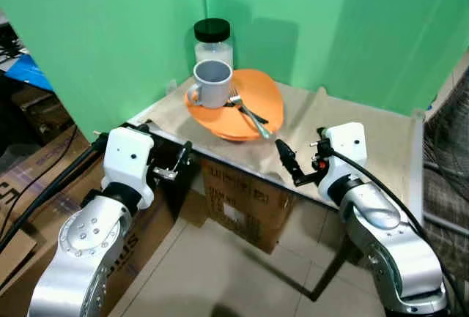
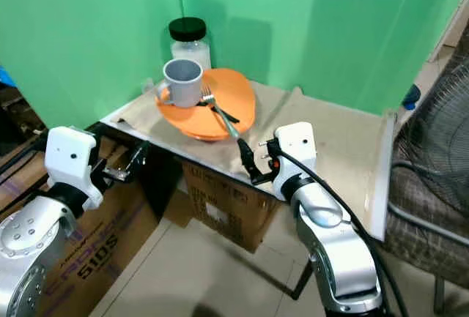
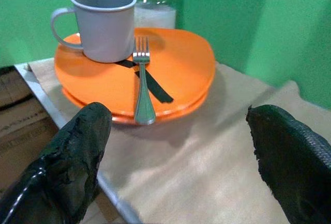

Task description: Setting the table

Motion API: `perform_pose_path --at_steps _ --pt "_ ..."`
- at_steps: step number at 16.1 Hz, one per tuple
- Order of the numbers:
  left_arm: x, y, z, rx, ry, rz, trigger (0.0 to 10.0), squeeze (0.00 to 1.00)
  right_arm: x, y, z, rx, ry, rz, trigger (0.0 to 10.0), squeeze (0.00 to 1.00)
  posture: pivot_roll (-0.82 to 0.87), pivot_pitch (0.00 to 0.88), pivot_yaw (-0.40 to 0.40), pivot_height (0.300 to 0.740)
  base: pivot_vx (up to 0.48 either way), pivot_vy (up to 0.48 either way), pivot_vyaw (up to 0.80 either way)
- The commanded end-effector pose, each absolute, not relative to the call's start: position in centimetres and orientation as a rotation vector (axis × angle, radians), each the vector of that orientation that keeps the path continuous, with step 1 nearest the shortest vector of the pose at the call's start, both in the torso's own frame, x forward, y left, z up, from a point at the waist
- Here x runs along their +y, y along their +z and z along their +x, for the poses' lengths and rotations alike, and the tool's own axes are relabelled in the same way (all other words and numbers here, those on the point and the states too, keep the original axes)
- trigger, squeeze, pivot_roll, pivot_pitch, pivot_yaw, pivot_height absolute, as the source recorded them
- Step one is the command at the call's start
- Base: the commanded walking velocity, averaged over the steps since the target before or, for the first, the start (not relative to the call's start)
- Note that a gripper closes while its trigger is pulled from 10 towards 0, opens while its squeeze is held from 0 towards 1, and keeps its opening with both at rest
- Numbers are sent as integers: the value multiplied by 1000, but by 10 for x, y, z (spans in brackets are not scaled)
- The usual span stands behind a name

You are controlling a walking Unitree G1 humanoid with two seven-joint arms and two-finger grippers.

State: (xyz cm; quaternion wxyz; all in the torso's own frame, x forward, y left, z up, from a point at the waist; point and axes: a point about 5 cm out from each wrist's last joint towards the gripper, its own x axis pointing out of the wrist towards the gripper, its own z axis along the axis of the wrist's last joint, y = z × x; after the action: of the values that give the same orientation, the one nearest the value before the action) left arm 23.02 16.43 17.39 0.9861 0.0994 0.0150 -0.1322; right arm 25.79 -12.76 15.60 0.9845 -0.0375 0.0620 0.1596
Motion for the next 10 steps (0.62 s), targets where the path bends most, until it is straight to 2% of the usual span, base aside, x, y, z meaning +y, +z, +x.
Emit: perform_pose_path --at_steps 1,3,8,10 --pt "166 174 229 37 -266 206 10000 0 -121 161 262 96 339 -86 10000 0 41 0 42 740 319 0 800" --pt "166 175 228 37 -272 207 10000 0 -120 163 264 90 329 -87 10000 0 42 0 42 740 319 0 800" --pt "165 175 229 38 -297 234 10000 0 -122 166 270 89 292 -37 10000 0 45 0 40 740 314 0 0" --pt "166 172 229 70 -308 265 10000 0 -118 166 272 95 306 -64 10000 0 44 0 39 740 120 0 0"
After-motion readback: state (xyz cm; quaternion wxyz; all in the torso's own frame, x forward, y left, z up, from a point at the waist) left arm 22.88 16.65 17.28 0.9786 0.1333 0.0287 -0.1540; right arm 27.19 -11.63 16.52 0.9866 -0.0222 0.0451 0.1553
